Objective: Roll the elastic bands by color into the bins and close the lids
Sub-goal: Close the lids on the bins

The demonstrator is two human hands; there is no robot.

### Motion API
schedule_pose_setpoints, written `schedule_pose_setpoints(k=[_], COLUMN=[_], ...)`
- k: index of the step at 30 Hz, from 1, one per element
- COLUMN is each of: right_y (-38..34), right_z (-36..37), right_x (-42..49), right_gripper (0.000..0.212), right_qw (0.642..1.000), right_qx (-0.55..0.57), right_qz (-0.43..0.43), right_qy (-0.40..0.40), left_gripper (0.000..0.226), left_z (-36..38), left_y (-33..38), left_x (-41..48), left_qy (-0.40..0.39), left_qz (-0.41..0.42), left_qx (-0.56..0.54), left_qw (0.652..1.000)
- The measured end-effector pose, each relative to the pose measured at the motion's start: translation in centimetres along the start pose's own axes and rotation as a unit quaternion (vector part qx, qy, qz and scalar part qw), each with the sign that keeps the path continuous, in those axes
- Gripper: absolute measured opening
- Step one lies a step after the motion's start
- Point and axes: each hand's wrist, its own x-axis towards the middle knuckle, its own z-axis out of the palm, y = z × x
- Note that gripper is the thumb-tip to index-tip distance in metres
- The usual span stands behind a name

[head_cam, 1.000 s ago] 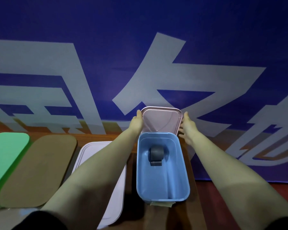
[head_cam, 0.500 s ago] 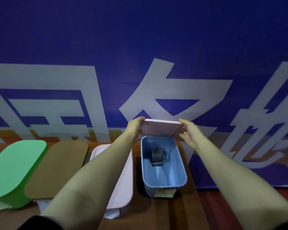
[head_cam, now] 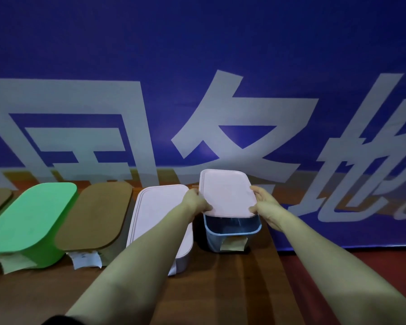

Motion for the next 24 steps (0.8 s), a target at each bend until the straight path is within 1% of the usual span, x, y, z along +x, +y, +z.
schedule_pose_setpoints(k=[3, 5, 7, 11, 16, 18, 21, 24], right_y=[1.1, 1.8, 2.3, 3.0, 3.5, 3.6, 3.6, 3.6], right_z=[0.2, 0.2, 0.1, 0.0, 0.1, 0.0, -0.4, -0.7], right_x=[-1.2, -1.6, -1.7, -2.1, -2.2, -2.1, -2.2, -2.1], right_gripper=[0.081, 0.081, 0.081, 0.079, 0.079, 0.079, 0.079, 0.080], right_qw=[1.000, 1.000, 1.000, 1.000, 0.998, 0.997, 0.996, 0.996], right_qx=[-0.021, -0.016, -0.012, -0.026, -0.069, -0.080, -0.090, -0.092], right_qz=[0.005, 0.001, -0.003, -0.003, -0.002, -0.005, -0.005, -0.006], right_qy=[-0.009, -0.006, -0.002, -0.003, -0.009, -0.009, -0.002, -0.007], left_gripper=[0.071, 0.078, 0.078, 0.074, 0.084, 0.085, 0.088, 0.089], left_z=[1.1, 1.8, 2.3, 3.1, 4.1, 4.4, 4.7, 5.1], left_y=[-1.3, -2.2, -2.9, -3.9, -4.4, -4.5, -4.7, -4.8], left_x=[-0.3, -0.5, -0.8, -1.1, -1.3, -1.2, -0.9, -0.7], left_qy=[0.003, 0.007, 0.018, 0.032, 0.009, 0.004, 0.007, 0.016], left_qz=[0.020, 0.031, 0.052, 0.072, 0.038, 0.026, 0.027, 0.040], left_qx=[0.037, 0.078, 0.098, 0.100, 0.118, 0.111, 0.094, 0.105], left_qw=[0.999, 0.996, 0.994, 0.992, 0.992, 0.994, 0.995, 0.994])
